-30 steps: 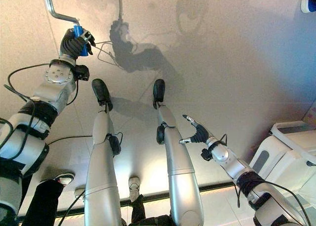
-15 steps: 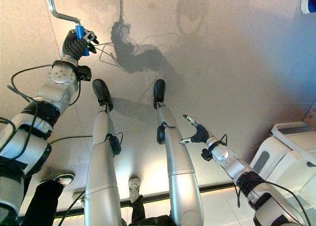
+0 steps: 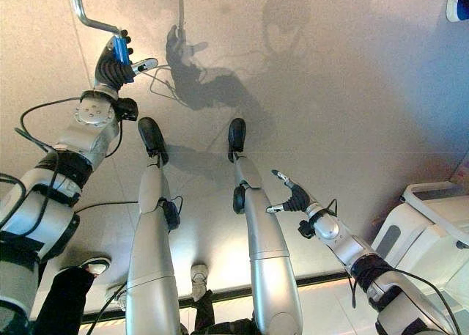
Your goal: Raise the hospital bed
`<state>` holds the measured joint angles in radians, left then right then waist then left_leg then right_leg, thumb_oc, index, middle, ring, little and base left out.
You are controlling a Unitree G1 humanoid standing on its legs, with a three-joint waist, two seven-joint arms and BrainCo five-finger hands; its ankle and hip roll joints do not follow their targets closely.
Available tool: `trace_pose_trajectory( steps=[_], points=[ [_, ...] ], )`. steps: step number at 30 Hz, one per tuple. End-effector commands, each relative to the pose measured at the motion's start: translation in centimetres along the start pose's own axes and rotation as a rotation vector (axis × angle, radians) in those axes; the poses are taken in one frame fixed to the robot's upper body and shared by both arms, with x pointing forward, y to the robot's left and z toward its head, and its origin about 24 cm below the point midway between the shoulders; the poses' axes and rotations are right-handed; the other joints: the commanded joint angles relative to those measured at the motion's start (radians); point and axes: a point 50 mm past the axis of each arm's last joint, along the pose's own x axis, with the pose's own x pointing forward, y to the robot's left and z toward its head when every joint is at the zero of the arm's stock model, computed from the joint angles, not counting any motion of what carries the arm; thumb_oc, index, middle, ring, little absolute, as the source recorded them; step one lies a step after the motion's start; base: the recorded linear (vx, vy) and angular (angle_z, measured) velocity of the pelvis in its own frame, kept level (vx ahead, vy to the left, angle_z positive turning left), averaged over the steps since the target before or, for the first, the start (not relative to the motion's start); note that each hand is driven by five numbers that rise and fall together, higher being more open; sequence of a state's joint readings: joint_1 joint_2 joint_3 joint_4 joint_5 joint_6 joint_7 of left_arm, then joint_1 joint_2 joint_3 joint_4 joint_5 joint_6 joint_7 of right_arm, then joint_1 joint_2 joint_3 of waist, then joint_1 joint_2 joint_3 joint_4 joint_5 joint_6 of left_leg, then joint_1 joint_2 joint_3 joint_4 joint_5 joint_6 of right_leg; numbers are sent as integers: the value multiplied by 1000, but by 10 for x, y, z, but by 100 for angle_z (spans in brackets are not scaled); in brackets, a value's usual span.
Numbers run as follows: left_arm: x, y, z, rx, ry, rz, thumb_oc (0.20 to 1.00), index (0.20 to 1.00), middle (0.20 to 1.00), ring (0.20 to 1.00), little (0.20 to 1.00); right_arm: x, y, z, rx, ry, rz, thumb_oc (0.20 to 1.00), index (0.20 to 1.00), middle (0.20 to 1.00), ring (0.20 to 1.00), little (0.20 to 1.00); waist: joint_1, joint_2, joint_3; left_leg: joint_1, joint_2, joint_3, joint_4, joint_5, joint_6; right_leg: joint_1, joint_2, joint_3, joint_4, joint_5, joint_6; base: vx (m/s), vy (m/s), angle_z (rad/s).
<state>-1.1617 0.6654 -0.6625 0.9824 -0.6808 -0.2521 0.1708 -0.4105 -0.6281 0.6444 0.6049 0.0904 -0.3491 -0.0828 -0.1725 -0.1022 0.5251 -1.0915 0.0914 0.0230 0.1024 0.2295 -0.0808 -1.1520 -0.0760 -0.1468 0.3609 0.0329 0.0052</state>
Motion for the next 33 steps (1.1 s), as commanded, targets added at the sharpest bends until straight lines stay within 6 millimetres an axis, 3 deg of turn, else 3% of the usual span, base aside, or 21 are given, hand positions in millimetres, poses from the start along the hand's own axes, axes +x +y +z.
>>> trace_pose_trajectory(
  steps=[1,9,13,16,19,20,24,25,33],
  points=[
    [2,-12,7,-7,-46,-20,1000,1000,1000,1000,1000,-2,18,-3,15,6,56,1000,1000,1000,1000,1000,20,-41,-5,86,-51,38,163,-245,51,69,24,38,-118,103,125,0,0,0],
    [-2,-13,-6,5,-4,-28,1000,1000,1000,1000,1000,1,18,-3,18,15,52,1000,1000,1000,1000,1000,25,-38,-5,102,-51,35,165,-242,50,83,22,31,-103,97,122,0,0,0],
    [-14,-15,-33,6,77,-41,1000,1000,1000,1000,1000,2,17,-3,21,24,48,1000,1000,1000,1000,1000,31,-38,-5,117,-51,36,170,-241,49,99,18,26,-88,93,119,-37,-2,2],
    [-39,-13,-79,-12,225,-37,1000,1000,1000,1000,1000,2,20,-4,39,34,44,1000,1000,1000,1000,1000,41,-35,-5,156,-49,37,167,-238,48,128,8,24,-69,88,117,-56,2,2],
    [-45,-15,-88,-20,253,-38,1000,1000,1000,1000,1000,2,20,-4,42,35,42,1000,1000,1000,1000,1000,43,-33,-5,166,-51,37,166,-237,48,140,4,21,-69,86,115,-31,1,2],
    [-60,-19,-108,-40,318,-51,1000,1000,1000,1000,1000,1,21,-5,53,41,41,1000,1000,1000,1000,1000,47,-31,-5,187,-52,39,165,-235,47,163,-2,16,-73,85,113,-47,10,4],
    [-91,-25,-143,-91,441,-52,1000,1000,1000,1000,1000,-2,22,-10,71,65,26,1000,1000,1000,1000,1000,63,-17,-5,245,-61,42,155,-235,47,225,-6,11,-87,81,109,-46,16,2],
    [-106,-28,-158,-92,499,-58,1000,1000,1000,1000,1000,-4,22,-12,68,74,27,1000,1000,1000,1000,1000,71,-12,-5,280,-66,44,145,-233,45,259,-7,8,-97,79,108,-31,38,1],
    [-148,-23,-194,-109,665,-37,1000,1000,1000,1000,1000,-8,20,-14,73,78,18,1000,1000,1000,1000,1000,84,-8,-5,386,-73,63,100,-220,42,369,-4,2,-164,95,108,-25,24,2]
  ],
)
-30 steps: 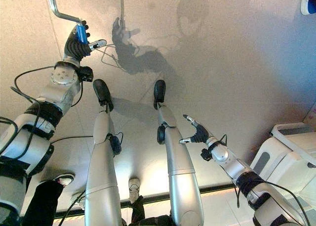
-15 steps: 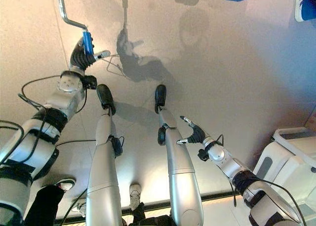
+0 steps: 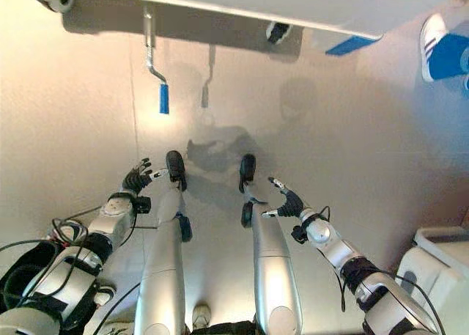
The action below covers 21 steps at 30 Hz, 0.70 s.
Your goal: Raise the hospital bed
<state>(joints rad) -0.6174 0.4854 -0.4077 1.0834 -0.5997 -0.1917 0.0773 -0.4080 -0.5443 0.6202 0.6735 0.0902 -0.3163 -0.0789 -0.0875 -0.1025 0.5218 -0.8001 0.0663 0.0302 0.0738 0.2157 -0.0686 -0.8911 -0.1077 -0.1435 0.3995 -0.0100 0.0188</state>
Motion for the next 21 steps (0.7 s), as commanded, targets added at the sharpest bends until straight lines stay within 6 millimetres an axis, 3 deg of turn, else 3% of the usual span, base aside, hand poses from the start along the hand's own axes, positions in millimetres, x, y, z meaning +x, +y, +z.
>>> trace_pose_trajectory(
  steps=[1,3,8,9,10,11,16,21],
  points=[
    [-5,2,-20,34,62,-3,1000,1000,1000,1000,1000,-13,4,-9,6,21,23,1000,1000,1000,1000,1000,1,-7,-2,114,-48,59,124,-206,30,129,30,-2,-208,139,95,-21,36,-1],
    [-10,3,-31,28,96,-1,1000,1000,1000,1000,1000,-14,5,-11,16,31,24,1000,1000,1000,1000,1000,7,-7,-2,148,-49,61,118,-207,30,165,33,-3,-217,138,94,-23,34,-5],
    [-32,5,-82,54,256,-14,1000,1000,1000,1000,1000,-20,17,-26,35,101,52,1000,1000,1000,1000,1000,24,-3,-33,267,-47,64,99,-220,32,276,35,-2,-218,122,96,16,37,-7],
    [-37,2,-90,35,276,-22,1000,1000,1000,1000,1000,-23,19,-29,41,120,59,1000,1000,1000,1000,1000,26,-5,-42,282,-52,73,92,-199,39,289,27,-6,-220,137,89,0,0,0],
    [-37,2,-90,35,276,-22,1000,1000,1000,1000,1000,-23,19,-29,41,120,59,1000,1000,1000,1000,1000,26,-5,-42,282,-52,73,92,-199,39,289,27,-6,-220,137,89,28,50,1],
    [-48,-4,-109,23,334,-39,1000,1000,1000,1000,1000,-28,24,-44,55,190,64,1000,1000,1000,1000,1000,36,3,-60,349,-49,77,77,-207,39,344,25,-12,-209,122,93,109,72,2],
    [-81,-18,-154,37,490,-97,1000,1000,1000,1000,1000,-50,44,-84,169,424,77,1000,1000,1000,1000,1000,66,33,-125,528,-57,87,19,-216,39,511,41,-8,-215,92,100,147,79,-1],
    [-107,-20,-183,87,610,-119,1000,1000,1000,1000,1000,-92,67,-127,444,714,-5,1000,1000,1000,1000,1000,79,58,-203,658,-64,81,-12,-226,39,647,37,-14,-237,58,102,121,33,8]
  ],
)
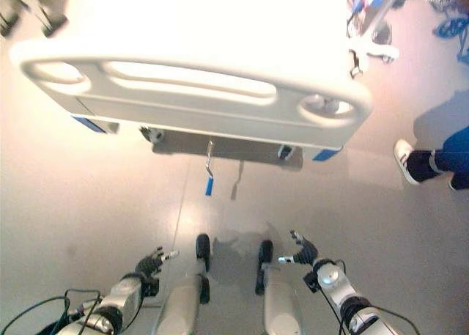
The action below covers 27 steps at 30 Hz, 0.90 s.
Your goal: Raise the hospital bed
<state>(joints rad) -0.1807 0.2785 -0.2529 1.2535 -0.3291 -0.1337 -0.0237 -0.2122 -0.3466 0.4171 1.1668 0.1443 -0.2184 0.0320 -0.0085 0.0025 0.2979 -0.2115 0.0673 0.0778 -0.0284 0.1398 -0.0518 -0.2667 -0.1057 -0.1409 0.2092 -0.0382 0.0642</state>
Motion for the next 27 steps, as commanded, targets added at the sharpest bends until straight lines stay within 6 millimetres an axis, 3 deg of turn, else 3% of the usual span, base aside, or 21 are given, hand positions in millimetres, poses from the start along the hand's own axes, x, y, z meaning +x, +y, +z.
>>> trace_pose_trajectory(
  steps=[1,4,5,11,19,27],
  points=[
    [3,2,8,48,1,-3,1000,1000,1000,1000,1000,-4,-11,-18,203,82,-47,1000,1000,1000,1000,1000,1,-42,2,95,-65,33,85,-153,21,51,35,-20,-51,79,58,108,16,5],
    [-1,2,-7,64,42,-11,1000,1000,1000,1000,1000,-11,-4,-38,271,166,-42,1000,1000,1000,1000,1000,3,-33,-37,139,-67,32,68,-155,22,95,37,-27,-68,73,57,91,12,8],
    [-4,3,-19,78,75,-26,1000,1000,1000,1000,1000,-17,-1,-53,306,216,-37,1000,1000,1000,1000,1000,6,-27,-75,182,-70,30,53,-158,22,144,36,-31,-88,70,59,137,27,6],
    [-22,10,-71,45,223,-28,1000,1000,1000,1000,1000,-32,22,-83,363,322,20,1000,1000,1000,1000,1000,19,-24,-200,305,-73,37,-38,-147,17,272,52,-21,-185,73,62,116,26,3],
    [-32,16,-92,34,287,-23,1000,1000,1000,1000,1000,-45,33,-104,413,396,45,1000,1000,1000,1000,1000,22,-30,-253,332,-70,48,-59,-143,10,317,50,-24,-228,86,68,26,10,-1],
    [-35,15,-99,65,310,-38,1000,1000,1000,1000,1000,-53,42,-116,426,441,68,1000,1000,1000,1000,1000,17,-36,-272,337,-68,44,-59,-145,9,326,48,-30,-219,83,67,8,1,0]
  ],
)
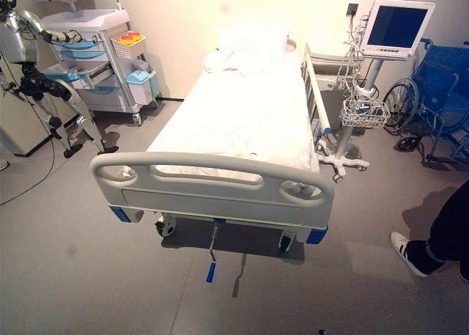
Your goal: Raise the hospital bed
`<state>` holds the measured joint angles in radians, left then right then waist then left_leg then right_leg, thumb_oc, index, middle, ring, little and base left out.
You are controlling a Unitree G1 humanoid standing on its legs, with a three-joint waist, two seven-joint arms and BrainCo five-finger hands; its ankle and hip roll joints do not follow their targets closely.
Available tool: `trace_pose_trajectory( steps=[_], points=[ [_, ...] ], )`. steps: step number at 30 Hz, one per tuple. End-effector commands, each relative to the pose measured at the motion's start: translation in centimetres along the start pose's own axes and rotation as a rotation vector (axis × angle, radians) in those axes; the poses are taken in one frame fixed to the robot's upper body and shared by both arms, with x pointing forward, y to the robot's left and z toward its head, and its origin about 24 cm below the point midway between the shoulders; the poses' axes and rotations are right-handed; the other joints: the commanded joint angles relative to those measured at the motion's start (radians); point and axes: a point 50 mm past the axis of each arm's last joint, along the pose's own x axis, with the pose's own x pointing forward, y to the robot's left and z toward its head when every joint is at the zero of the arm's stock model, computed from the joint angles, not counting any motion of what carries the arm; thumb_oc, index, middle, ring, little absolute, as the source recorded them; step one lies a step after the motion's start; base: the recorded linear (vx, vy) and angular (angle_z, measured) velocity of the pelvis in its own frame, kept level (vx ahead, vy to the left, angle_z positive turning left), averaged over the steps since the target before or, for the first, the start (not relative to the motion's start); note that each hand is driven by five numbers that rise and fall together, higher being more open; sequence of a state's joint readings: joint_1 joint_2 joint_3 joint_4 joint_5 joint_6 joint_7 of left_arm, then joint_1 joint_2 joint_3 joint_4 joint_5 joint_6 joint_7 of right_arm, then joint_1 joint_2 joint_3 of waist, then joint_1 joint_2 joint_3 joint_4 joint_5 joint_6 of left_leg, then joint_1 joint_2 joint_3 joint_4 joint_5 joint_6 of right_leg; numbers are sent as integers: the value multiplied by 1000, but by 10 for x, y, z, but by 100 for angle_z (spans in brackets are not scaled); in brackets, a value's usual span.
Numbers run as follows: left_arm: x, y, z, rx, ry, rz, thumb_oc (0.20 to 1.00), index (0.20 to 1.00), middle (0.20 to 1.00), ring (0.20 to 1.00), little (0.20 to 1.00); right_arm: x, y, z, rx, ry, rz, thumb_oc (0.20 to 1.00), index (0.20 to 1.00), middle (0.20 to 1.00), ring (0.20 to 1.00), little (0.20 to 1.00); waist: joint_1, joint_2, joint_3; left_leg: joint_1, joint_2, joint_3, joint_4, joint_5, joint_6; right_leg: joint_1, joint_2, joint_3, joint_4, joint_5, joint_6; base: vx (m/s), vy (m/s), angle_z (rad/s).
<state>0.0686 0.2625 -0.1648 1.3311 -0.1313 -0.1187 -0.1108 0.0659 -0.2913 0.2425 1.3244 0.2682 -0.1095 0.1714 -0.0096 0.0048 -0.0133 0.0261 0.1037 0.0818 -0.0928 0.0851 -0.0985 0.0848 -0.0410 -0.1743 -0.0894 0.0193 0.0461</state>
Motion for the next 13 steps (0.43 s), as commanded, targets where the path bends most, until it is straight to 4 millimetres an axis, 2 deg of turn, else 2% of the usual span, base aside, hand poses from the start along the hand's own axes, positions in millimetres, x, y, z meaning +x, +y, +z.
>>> trace_pose_trajectory(
  steps=[1,8,13],
  points=[
    [2,12,18,-13,-29,26,1000,1000,1000,1000,1000,5,5,22,54,-43,11,1000,1000,1000,1000,1000,19,-38,39,102,-105,40,6,-91,56,-25,-17,4,83,24,85,0,0,0],
    [2,10,19,9,-37,19,1000,1000,1000,1000,1000,5,5,28,43,-69,13,1000,1000,1000,1000,1000,21,-39,38,108,-106,34,6,-93,58,-13,-21,0,83,20,88,4,2,0],
    [1,11,11,-13,-22,20,1000,1000,1000,1000,1000,5,6,25,55,-63,17,1000,1000,1000,1000,1000,26,-42,30,108,-105,33,6,-94,58,-5,-21,-5,75,18,88,0,0,0]
  ],
)
